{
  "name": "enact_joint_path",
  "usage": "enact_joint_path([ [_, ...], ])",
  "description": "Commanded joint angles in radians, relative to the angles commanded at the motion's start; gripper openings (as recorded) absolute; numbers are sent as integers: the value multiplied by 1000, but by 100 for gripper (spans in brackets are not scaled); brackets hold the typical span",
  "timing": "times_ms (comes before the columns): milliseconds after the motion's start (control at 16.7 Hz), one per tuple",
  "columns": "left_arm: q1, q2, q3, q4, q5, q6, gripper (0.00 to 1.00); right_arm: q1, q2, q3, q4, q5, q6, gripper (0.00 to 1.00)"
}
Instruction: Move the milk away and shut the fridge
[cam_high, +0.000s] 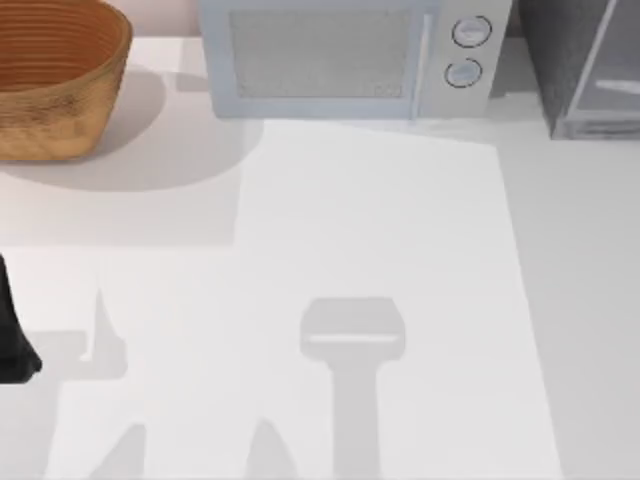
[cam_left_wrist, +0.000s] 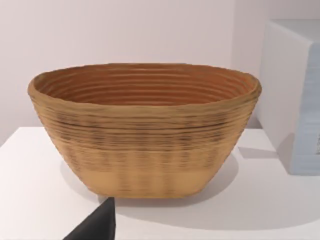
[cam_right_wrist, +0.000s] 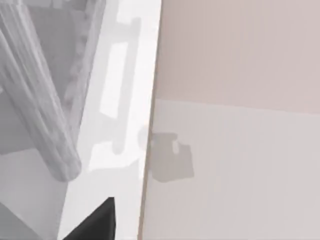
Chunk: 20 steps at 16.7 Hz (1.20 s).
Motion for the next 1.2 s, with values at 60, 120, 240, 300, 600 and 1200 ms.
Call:
enact_joint_path([
  [60, 0, 0, 0, 0, 0, 0, 100, 54, 0, -1, 76, 13, 98, 100],
  [120, 0, 0, 0, 0, 0, 0, 100, 108, 2, -4, 150, 26, 195, 100],
  [240, 0, 0, 0, 0, 0, 0, 100, 214, 9, -11, 292, 55, 379, 100],
  [300, 0, 0, 0, 0, 0, 0, 100, 263, 13, -15, 356, 70, 461, 100],
  [600, 0, 0, 0, 0, 0, 0, 100, 444, 35, -38, 586, 129, 726, 100],
  [1200, 0, 0, 0, 0, 0, 0, 100, 518, 23, -97, 650, 201, 822, 100],
])
